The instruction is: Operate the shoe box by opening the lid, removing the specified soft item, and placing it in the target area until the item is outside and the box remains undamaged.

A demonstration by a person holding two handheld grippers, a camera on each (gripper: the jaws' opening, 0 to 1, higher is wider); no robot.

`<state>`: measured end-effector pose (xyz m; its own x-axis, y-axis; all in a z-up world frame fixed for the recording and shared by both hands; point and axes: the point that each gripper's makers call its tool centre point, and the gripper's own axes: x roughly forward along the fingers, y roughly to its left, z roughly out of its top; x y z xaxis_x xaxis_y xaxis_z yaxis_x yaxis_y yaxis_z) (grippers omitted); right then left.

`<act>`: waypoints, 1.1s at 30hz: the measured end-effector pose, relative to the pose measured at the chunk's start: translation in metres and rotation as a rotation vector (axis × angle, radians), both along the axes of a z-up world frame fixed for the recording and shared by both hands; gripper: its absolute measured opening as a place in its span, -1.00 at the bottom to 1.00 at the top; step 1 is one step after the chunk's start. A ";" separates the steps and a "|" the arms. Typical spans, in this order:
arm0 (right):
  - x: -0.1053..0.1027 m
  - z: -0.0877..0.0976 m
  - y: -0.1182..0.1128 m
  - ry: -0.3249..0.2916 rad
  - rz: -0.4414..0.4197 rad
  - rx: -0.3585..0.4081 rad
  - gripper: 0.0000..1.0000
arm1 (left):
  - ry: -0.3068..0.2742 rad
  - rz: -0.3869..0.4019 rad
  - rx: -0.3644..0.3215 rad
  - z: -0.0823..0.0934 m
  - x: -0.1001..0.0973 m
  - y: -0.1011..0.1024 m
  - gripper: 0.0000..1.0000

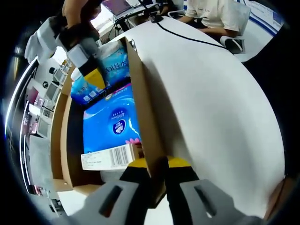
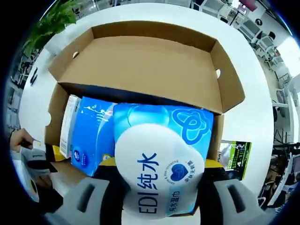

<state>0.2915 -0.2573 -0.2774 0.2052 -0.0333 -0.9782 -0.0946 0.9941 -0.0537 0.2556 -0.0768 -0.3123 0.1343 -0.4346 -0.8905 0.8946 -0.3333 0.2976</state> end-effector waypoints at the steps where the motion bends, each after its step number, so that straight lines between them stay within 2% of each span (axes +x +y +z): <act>1: 0.001 0.003 0.000 -0.006 0.008 -0.002 0.24 | 0.000 0.001 0.001 0.000 0.000 0.000 -0.82; 10: 0.006 0.027 -0.001 -0.031 0.083 -0.042 0.24 | -0.002 0.002 0.000 0.000 0.000 0.000 -0.82; 17: 0.015 0.037 -0.024 -0.020 0.139 -0.116 0.23 | 0.000 0.003 0.000 0.000 0.000 0.000 -0.82; 22: 0.011 0.044 -0.035 -0.009 0.134 -0.109 0.23 | 0.000 0.004 0.001 0.000 0.000 0.000 -0.82; 33: -0.005 0.052 -0.047 -0.001 0.214 -0.152 0.22 | -0.001 0.007 0.002 0.000 -0.001 0.000 -0.82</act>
